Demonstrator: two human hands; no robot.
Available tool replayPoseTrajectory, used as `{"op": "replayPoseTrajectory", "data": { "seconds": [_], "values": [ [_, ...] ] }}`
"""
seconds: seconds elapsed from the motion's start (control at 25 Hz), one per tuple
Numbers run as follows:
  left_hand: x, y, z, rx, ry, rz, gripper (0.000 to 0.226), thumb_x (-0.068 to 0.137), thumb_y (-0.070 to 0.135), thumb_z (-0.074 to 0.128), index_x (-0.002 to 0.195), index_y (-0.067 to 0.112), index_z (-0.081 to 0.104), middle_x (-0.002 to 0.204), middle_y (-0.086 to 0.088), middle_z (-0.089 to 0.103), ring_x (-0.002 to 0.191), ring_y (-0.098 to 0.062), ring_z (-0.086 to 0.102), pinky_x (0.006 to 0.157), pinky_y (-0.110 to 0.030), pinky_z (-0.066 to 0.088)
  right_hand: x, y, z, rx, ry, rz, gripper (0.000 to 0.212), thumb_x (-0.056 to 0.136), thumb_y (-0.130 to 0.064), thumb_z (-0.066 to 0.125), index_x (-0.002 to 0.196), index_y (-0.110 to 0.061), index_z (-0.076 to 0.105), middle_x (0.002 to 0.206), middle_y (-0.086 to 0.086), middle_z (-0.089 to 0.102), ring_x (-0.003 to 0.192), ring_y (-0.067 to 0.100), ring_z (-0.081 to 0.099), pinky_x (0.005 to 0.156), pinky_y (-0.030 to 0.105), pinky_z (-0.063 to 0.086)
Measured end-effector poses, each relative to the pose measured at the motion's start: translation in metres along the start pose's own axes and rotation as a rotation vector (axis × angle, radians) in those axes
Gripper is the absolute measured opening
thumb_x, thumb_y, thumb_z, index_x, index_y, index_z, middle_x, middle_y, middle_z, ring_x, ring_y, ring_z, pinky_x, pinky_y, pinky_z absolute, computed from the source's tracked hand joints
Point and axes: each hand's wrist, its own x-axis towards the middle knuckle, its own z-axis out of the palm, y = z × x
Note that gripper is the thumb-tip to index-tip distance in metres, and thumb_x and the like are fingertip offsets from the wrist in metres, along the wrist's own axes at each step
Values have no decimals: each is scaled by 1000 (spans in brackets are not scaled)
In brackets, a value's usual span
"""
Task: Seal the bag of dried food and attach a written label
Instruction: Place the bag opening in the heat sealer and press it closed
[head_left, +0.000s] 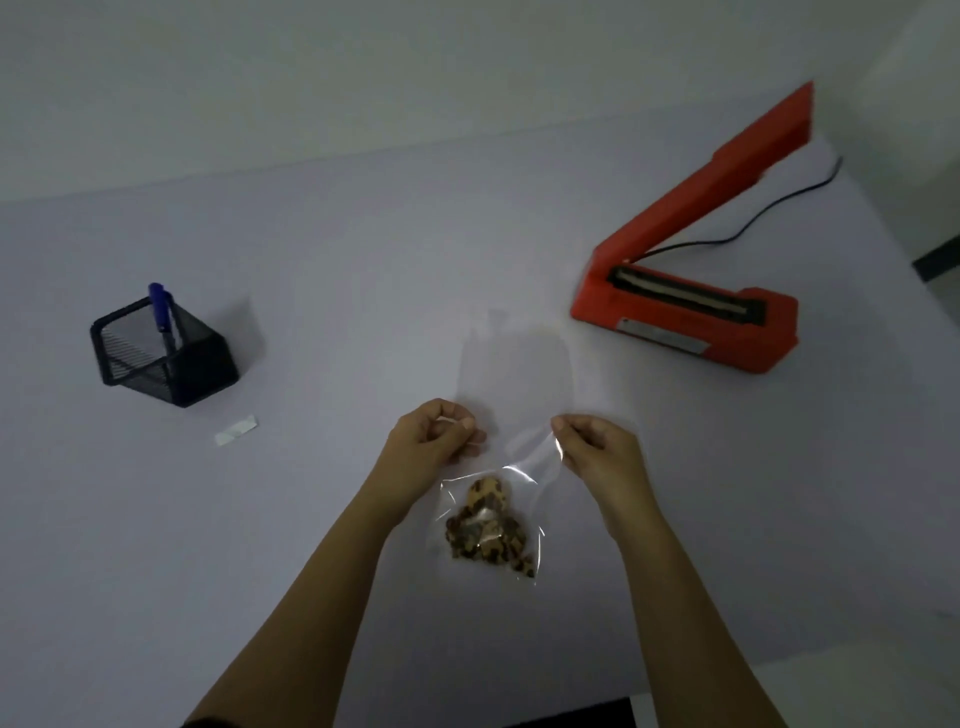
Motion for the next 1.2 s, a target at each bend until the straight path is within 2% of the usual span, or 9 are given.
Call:
{"op": "replayPoseTrajectory", "data": {
  "seconds": [0.08,0.2,0.28,0.44,0.52,0.68,0.88,1.04,1.2],
  "values": [
    [8,9,24,8,-46,4,8,92,12,55,89,9,62,89,-11,74,78,-20,69,69,-23,53,1,-6,-26,16,22,-4,5,84,-21,66,80,-20,69,69,-3,64,65,6,57,76,27,51],
    [19,17,60,-22,-84,-5,9,92,11,55,89,9,63,90,-11,74,79,-21,68,73,-25,53,6,-15,-65,9,33,-12,10,85,-20,65,90,-13,69,73,-1,65,67,5,60,73,21,53],
    [26,21,85,-32,-111,-12,9,92,10,55,90,6,63,90,-14,73,79,-22,68,73,-25,54,12,-19,-90,17,42,-9,7,86,-19,65,88,-14,69,76,1,66,71,6,62,71,17,53],
    [38,29,126,-47,-114,-9,14,92,11,54,91,1,63,86,-14,73,77,-20,68,64,-18,53,25,-19,-128,42,56,-9,8,86,-20,65,89,-13,69,80,4,68,75,11,63,73,20,52],
    [42,33,142,-48,-93,12,18,94,14,52,86,4,65,85,-15,73,73,-17,68,61,-17,52,31,-18,-141,53,49,-16,11,86,-21,64,91,-13,69,80,3,68,77,12,64,74,22,53],
    [45,38,156,-54,-3,38,28,94,19,52,69,12,63,75,-12,74,61,-11,66,55,-16,51,40,-17,-152,101,-11,-6,11,86,-20,64,90,-13,72,81,3,70,81,12,65,77,22,53],
    [53,41,160,-33,100,50,32,93,15,52,63,14,65,69,-13,71,61,-19,65,57,-23,53,50,-19,-152,125,-23,34,9,81,-22,69,84,-15,74,81,3,73,83,14,68,79,26,53],
    [56,42,163,-14,121,71,29,93,15,51,69,8,65,67,-9,70,61,-18,65,52,-18,50,53,-23,-151,121,9,-8,8,81,-20,69,85,-15,73,82,3,73,82,14,68,78,26,52],
    [48,40,161,-50,101,191,25,93,9,50,74,7,65,68,-6,70,65,-18,66,61,-22,55,48,-25,-156,99,2,-84,6,81,-19,68,82,-18,74,77,0,73,80,13,68,78,25,53]
  ]
}}
